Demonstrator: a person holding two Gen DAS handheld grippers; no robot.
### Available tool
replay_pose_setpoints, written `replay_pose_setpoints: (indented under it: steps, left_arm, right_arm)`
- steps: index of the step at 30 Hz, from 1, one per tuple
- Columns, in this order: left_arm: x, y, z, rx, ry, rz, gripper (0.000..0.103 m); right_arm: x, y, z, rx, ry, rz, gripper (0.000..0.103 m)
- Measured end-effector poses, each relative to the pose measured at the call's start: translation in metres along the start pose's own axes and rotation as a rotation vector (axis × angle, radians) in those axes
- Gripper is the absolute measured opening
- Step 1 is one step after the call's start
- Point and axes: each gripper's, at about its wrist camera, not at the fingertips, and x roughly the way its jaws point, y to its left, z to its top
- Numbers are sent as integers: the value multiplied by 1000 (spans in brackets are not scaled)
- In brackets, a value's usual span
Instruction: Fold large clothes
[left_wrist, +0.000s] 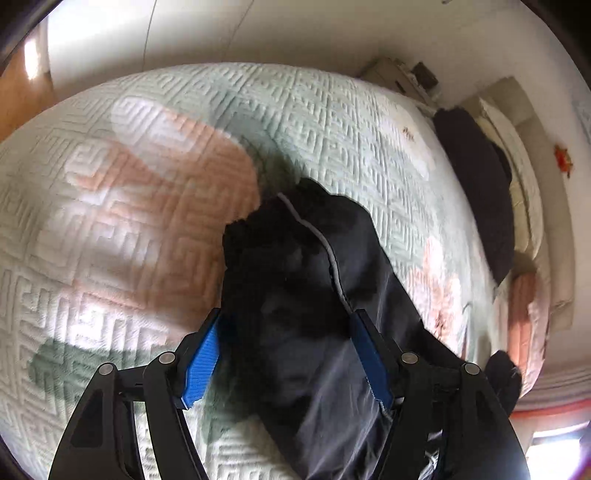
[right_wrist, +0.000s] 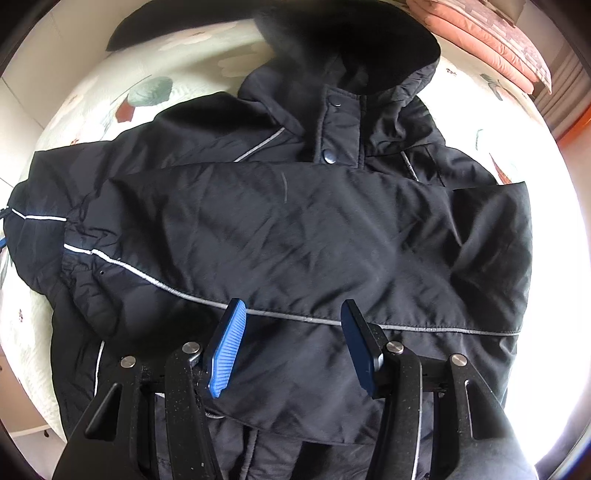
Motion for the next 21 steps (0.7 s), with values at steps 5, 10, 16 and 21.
replay_pose_setpoints:
  steps: [5,10,16,21]
  left_arm:
    - [1,-10,-4,69,-28,45,28]
    - [-39,-53,-28,222,-114,50,18]
    - [-99,-139,-101,436,-166,-46,18]
    - [-129,-222,-191,669,-148,-141,17]
  right_arm:
    - [-1,5,-1,-13,1,10,56]
    - [-9,6,-8,-21,-10,21,56]
    - [-20,-13,-14,5,-26,57,56]
    - [-34,-32,-21,-12,-49,76,56]
